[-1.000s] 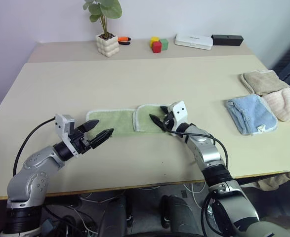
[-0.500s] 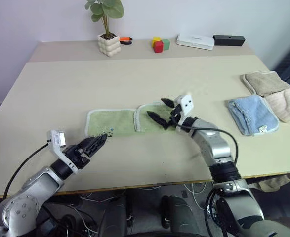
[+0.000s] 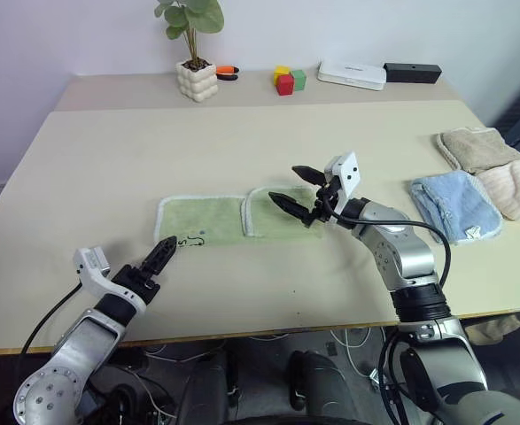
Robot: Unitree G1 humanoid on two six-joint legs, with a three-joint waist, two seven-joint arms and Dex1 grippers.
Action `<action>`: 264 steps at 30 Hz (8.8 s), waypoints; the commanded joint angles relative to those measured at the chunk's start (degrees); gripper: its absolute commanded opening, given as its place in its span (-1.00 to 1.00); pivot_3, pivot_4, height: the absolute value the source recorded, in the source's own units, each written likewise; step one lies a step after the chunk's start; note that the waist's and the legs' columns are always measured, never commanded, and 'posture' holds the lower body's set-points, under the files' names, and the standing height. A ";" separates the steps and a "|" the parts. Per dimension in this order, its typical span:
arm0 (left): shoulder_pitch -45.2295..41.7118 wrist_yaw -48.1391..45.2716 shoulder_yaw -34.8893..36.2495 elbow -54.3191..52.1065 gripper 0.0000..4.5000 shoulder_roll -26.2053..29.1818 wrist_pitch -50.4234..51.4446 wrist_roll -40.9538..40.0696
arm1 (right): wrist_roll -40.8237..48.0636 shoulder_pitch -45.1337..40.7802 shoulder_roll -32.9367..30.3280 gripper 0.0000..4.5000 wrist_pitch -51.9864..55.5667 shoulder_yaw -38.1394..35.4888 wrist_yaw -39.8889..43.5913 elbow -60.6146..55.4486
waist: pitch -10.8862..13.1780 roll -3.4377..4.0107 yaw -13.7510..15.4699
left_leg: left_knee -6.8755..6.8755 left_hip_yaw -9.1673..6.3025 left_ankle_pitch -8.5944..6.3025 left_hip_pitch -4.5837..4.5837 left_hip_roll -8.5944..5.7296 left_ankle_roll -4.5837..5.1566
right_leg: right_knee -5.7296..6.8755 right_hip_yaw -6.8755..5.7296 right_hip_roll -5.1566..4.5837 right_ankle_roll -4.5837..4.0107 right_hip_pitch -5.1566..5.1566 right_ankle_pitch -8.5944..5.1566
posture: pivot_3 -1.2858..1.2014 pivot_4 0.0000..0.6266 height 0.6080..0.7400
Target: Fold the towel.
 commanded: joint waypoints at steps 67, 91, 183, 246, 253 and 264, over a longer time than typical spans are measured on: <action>-45.37 -60.13 -38.35 34.33 0.98 -9.49 -6.46 50.77 | 7.86 16.80 -19.52 1.00 2.75 -13.71 0.90 -21.62 | 0.05 -0.02 1.16 | 0.18 -0.13 -0.02 -0.34 -0.29 0.42 | -0.20 -0.09 -0.08 0.04 -0.08 0.00 | 0.03 -0.52 1.00; -49.35 -36.44 -17.27 40.25 -0.75 -14.56 -21.27 51.71 | 2.29 1.63 4.90 -0.30 7.73 -4.71 -24.67 -18.81 | 0.05 0.02 1.24 | 0.29 -0.04 0.03 -0.45 -0.41 0.41 | -0.01 -0.10 -0.04 0.32 -0.06 0.15 | 0.03 -0.52 1.00; -49.14 -20.63 -0.74 50.74 -0.98 -18.39 24.87 29.73 | 9.99 7.70 -8.58 1.00 7.49 -15.12 -9.85 -18.30 | -0.10 0.07 1.02 | 0.15 -0.35 0.01 0.34 -0.57 0.39 | 0.00 -0.09 -0.14 0.26 0.60 -0.05 | 0.03 -0.52 1.00; -24.73 4.92 13.98 20.18 0.79 -13.60 -20.60 24.33 | 6.28 9.26 -17.36 1.00 -1.77 -5.52 12.18 -11.13 | 0.04 -0.31 1.23 | 0.21 -0.18 -0.12 0.08 -0.65 0.56 | -0.13 0.04 -0.31 0.21 0.31 0.00 | 0.03 -0.52 1.00; -14.66 14.92 8.75 6.57 0.98 -21.14 -13.10 12.89 | 5.52 8.47 -16.88 1.00 -3.80 -5.10 13.68 -8.00 | -0.01 -0.23 1.39 | 0.20 -0.16 -0.15 0.12 -0.64 0.61 | -0.16 0.11 -0.33 0.21 0.35 0.00 | 0.03 -0.52 1.00; -23.71 -7.86 -12.93 7.19 0.98 -0.37 -4.94 24.92 | 4.93 8.01 -18.20 1.00 -5.19 -7.48 13.19 -5.83 | -0.06 -0.07 2.77 | 0.27 -0.21 -0.24 0.17 -0.74 0.42 | -0.23 0.00 -0.35 0.14 0.19 0.00 | 0.03 -0.52 1.00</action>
